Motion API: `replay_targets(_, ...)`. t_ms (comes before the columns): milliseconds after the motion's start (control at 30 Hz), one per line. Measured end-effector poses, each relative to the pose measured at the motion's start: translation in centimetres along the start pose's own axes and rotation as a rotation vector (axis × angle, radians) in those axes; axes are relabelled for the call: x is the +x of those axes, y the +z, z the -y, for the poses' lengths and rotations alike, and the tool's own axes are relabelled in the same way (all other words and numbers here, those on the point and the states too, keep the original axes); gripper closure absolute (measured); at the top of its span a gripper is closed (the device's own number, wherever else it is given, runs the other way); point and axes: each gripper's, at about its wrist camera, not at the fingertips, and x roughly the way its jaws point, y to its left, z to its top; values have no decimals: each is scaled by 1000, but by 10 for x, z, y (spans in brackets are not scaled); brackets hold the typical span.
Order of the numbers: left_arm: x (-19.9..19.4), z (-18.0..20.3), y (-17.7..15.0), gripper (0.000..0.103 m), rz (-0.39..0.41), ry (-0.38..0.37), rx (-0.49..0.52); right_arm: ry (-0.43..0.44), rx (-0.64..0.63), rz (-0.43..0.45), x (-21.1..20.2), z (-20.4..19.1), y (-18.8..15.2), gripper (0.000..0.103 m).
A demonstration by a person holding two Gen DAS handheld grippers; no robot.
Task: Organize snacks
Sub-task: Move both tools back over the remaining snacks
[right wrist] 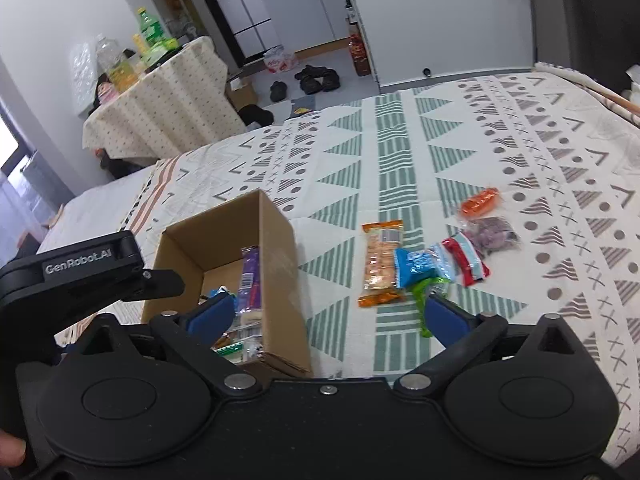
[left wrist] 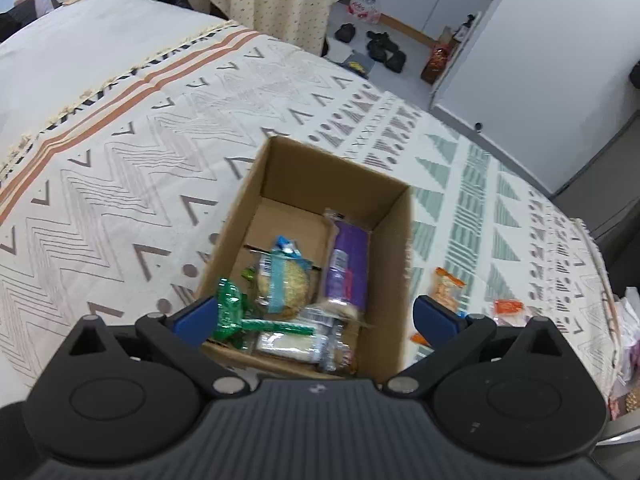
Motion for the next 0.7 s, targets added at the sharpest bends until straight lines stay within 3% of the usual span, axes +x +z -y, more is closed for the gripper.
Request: replay_targets(700, -5, 60, -27, 0, 2, 9, 80, 9, 99, 38, -19, 68, -5, 1)
